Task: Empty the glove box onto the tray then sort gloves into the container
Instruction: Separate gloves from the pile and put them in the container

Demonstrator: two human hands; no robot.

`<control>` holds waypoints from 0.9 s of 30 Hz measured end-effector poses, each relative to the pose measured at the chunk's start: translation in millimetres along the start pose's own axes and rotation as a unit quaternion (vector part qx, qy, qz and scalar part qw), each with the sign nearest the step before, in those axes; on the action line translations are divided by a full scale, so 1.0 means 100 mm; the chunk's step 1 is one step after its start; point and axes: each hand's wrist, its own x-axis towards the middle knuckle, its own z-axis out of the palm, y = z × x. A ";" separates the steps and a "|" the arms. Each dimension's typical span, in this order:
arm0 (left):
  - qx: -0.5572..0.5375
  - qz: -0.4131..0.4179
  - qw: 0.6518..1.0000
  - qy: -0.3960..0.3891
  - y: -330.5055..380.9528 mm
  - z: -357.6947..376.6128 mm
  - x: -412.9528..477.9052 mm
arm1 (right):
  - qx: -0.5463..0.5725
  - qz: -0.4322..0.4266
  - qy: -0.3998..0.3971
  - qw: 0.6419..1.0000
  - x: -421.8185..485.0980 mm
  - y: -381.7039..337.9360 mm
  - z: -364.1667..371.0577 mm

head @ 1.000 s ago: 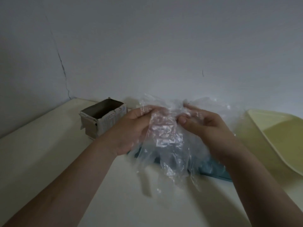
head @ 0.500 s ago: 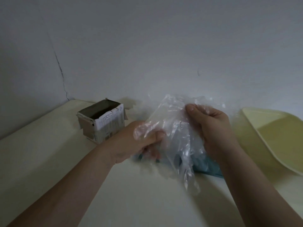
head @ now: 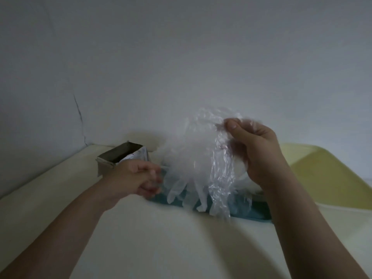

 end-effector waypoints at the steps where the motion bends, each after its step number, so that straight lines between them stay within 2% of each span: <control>1: -0.047 0.015 0.998 0.036 0.09 0.06 0.00 | -0.013 0.003 -0.022 1.000 -0.01 -0.06 -0.02; 2: -0.103 0.026 0.993 0.047 0.19 0.14 0.01 | -0.026 0.015 -0.051 0.998 -0.01 -0.12 -0.02; 3: -0.160 0.027 0.986 0.022 0.30 0.23 0.00 | -0.037 0.029 -0.080 0.996 -0.01 -0.16 -0.03; 5: -0.228 0.011 0.970 -0.085 0.55 0.45 -0.07 | -0.057 0.048 -0.114 0.991 -0.01 -0.21 -0.04; 7: -0.235 0.007 0.960 -0.151 0.72 0.67 -0.14 | -0.091 0.052 -0.123 0.987 -0.01 -0.25 -0.11; 10: -0.203 0.036 0.969 -0.135 0.83 0.95 -0.05 | -0.154 0.054 -0.129 0.978 -0.01 -0.37 -0.32; 12: -0.219 0.037 0.966 -0.131 0.86 1.07 0.03 | -0.187 0.053 -0.107 0.975 0.02 -0.47 -0.52; 16: -0.212 0.048 0.962 -0.167 0.93 1.24 0.12 | -0.214 0.046 0.004 0.976 0.09 -0.70 -0.98; 18: -0.200 0.054 0.965 -0.159 0.97 1.25 0.18 | -0.273 0.041 0.046 0.960 0.13 -0.80 -1.22; 20: -0.188 0.062 0.968 -0.153 1.03 1.24 0.25 | -0.359 0.037 0.077 0.929 0.20 -0.86 -1.44; 23: -0.182 0.086 0.968 -0.150 1.14 1.17 0.31 | -0.499 0.029 0.087 0.862 0.36 -0.86 -1.69; 25: -0.177 0.102 0.967 -0.151 1.20 1.10 0.34 | -0.589 0.035 0.071 0.804 0.45 -0.79 -1.78; 27: -0.173 0.113 0.966 -0.153 1.26 1.06 0.36 | -0.681 0.044 0.046 0.730 0.53 -0.69 -1.82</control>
